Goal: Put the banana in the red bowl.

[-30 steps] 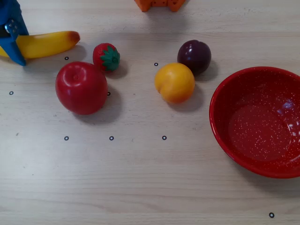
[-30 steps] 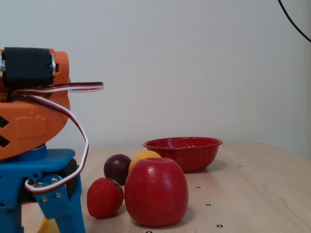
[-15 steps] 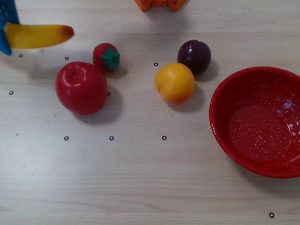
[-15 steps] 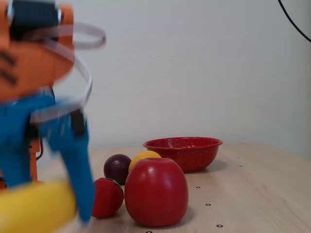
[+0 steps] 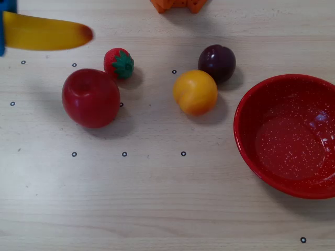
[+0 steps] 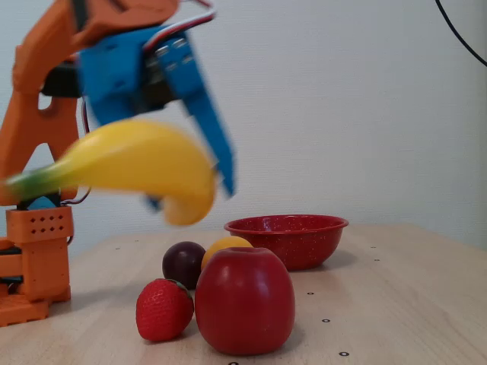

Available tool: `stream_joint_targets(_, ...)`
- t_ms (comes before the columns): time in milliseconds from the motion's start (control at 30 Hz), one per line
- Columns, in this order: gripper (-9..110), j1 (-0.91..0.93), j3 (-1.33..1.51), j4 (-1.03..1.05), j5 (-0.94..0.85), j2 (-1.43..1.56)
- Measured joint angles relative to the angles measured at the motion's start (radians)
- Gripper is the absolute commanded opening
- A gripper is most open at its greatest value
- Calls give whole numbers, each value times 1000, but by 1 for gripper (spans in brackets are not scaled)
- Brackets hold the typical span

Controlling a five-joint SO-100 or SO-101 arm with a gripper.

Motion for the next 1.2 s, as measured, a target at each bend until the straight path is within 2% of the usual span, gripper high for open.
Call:
stream_joint_targets(400,0,459,187,0,-270,288)
stream_joint_targets(733,0,911,247,0,-566,396)
stream_joint_targets(933,0,1155,284,-9,-686,402)
stream_joint_targets(1200,0,1290,497,-298,-709,402)
